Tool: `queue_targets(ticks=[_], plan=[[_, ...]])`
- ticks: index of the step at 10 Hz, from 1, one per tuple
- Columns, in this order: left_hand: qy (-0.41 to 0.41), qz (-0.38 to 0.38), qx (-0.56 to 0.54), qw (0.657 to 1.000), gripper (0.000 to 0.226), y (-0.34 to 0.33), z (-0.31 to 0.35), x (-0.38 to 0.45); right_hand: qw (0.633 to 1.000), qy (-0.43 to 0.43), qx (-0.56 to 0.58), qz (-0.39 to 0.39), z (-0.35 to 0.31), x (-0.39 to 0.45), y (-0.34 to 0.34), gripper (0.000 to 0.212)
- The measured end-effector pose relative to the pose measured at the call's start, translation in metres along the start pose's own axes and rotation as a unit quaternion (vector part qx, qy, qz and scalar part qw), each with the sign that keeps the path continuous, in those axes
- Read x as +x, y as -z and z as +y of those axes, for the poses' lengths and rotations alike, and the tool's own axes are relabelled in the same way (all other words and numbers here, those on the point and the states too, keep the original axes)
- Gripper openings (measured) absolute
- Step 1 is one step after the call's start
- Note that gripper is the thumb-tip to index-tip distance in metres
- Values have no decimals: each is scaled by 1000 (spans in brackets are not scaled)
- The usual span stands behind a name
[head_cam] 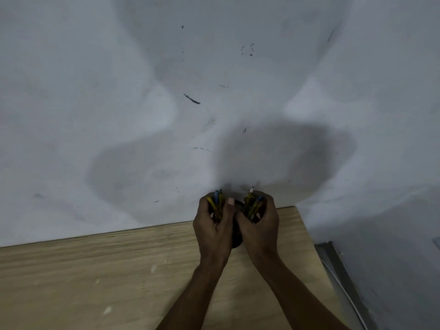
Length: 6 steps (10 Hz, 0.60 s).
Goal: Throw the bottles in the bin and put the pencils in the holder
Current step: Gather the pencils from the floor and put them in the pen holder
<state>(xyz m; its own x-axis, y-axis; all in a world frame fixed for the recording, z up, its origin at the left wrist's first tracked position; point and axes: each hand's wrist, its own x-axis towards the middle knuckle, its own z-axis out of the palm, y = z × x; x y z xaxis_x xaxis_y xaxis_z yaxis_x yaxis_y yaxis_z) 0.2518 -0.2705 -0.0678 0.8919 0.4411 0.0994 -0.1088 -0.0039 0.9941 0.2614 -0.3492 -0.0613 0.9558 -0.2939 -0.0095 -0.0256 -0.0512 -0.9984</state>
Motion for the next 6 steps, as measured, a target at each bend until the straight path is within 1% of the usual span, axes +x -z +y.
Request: queue_targets(ticks=[1,2,3,4,5,6], plan=[[5,9,1,1000,27,1,4,-2,1000,-16,14,-7,0,-1,5,64],[14,25,15,999,45,5,8,-2,999,-27,-6,-24,-4,0,10,78],[-6,35,59,998,61,13,9,-3,999,-18,-35,-29,-11,-3,15,88],[-56,37,115,991,68,24,20,-3,997,3,-72,-17,-18,-7,20,89],[-89,21,122,988,72,39,39,-4,997,24,-73,8,-33,-13,24,84],[-117,6,123,985,77,55,64,-4,995,67,-69,20,-59,-20,31,78]])
